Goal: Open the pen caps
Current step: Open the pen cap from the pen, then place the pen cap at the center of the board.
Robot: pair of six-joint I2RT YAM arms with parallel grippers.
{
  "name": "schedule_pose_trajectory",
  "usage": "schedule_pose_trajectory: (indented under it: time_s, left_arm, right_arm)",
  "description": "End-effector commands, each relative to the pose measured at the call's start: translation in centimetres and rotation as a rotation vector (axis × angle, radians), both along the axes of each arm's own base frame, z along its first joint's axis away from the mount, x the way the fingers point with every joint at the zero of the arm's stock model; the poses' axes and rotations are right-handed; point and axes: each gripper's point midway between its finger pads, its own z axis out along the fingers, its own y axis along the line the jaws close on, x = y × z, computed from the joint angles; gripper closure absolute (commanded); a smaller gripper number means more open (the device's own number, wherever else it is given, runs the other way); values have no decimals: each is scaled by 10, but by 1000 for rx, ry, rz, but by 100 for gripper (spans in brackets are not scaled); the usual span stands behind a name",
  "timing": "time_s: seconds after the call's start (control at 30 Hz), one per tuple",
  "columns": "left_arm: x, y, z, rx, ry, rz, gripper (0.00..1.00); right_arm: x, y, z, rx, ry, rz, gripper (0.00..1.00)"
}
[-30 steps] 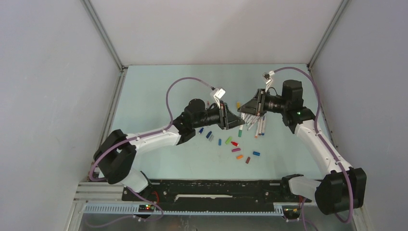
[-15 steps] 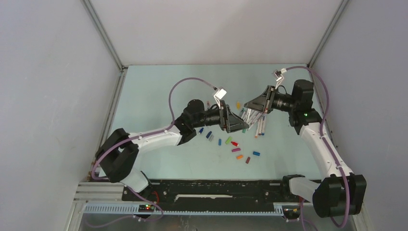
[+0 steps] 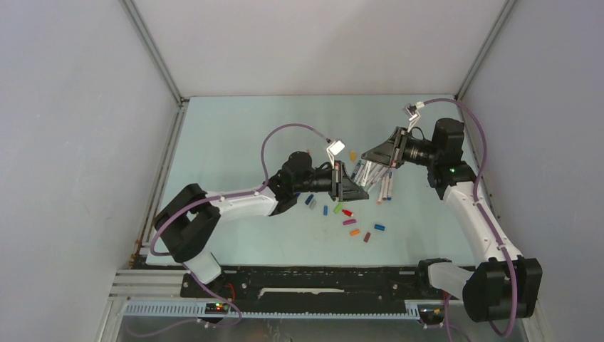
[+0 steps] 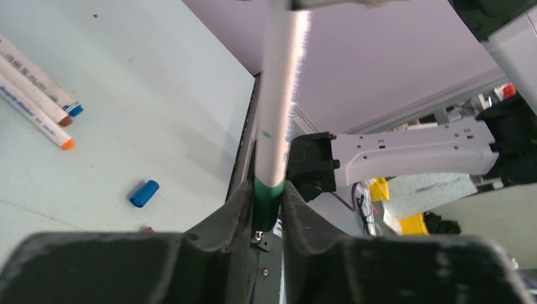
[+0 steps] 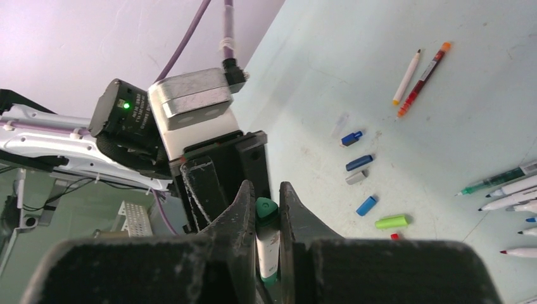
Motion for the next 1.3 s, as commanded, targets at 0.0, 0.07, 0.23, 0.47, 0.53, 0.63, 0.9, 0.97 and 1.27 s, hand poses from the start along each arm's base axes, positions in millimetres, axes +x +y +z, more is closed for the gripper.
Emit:
schedule_pose_trajectory:
  time_s: [0.0, 0.07, 0.23, 0.47, 0.53, 0.63, 0.9, 0.97, 1.27]
  left_arm:
    - [-3, -9, 31, -82, -37, -52, 85]
    - [-2, -10, 28, -74, -24, -52, 96]
    - [1, -8, 32, -76, -34, -25, 100]
    - [6, -7, 46, -104, -66, 14, 100]
    - [6, -6, 47, -106, -71, 20, 100]
    - [5, -5, 46, -99, -79, 18, 100]
    - [-29, 13, -13, 67, 11, -67, 100]
    - [-39, 20, -28, 110, 35, -87, 100]
    - [-37, 37, -35, 144, -6, -5, 100]
  right_arm:
    - [-4, 1, 6, -2, -51, 15, 100]
    - [-7, 2, 5, -5, -68, 31, 100]
    - [-18, 6, 4, 8, -89, 84, 52]
    - [-24, 13, -6, 12, -54, 103, 49]
    - [-25, 15, -6, 16, -42, 111, 65]
    - [-24, 18, 1, 40, -61, 129, 100]
    - [66, -40, 135, 58, -346, -68, 100]
    - [71, -36, 150, 45, -372, -68, 100]
    - [52, -55, 73, -134, -288, -161, 100]
